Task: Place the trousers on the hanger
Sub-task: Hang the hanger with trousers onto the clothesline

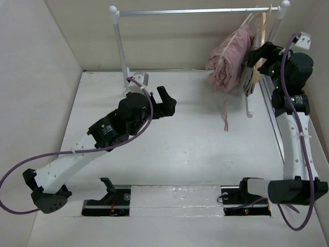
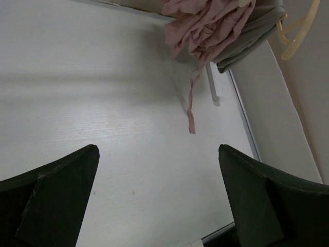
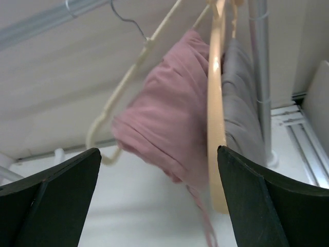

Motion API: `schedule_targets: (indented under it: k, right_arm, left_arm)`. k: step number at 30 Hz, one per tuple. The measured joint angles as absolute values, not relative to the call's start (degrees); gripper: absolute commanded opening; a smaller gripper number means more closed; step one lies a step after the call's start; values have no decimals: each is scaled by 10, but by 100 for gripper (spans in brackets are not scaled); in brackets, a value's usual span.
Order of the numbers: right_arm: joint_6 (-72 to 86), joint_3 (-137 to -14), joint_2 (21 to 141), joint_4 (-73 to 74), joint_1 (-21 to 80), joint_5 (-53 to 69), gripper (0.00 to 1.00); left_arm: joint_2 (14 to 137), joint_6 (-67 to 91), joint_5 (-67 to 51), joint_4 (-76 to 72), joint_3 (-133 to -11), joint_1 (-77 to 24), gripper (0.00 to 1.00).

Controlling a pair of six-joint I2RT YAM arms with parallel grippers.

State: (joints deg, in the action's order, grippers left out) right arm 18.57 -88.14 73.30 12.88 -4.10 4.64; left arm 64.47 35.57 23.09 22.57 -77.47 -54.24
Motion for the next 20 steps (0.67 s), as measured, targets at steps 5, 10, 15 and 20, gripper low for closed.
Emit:
schedule_targets:
  k: [5, 10, 15, 20]
  right_arm:
    - [128, -790, 628, 145, -34, 49, 100]
    - [81, -638, 469, 177, 21, 75, 100]
    - [47, -473, 311, 269, 69, 105, 100]
    - [43, -385, 200, 395, 79, 101, 100]
  left_arm:
    - [640, 349, 268, 236, -775, -542, 99]
    - [594, 354, 301, 260, -706, -542, 99]
    - [553, 373, 289, 272, -621, -542, 99]
    - [549, 389, 255, 261, -569, -542, 99]
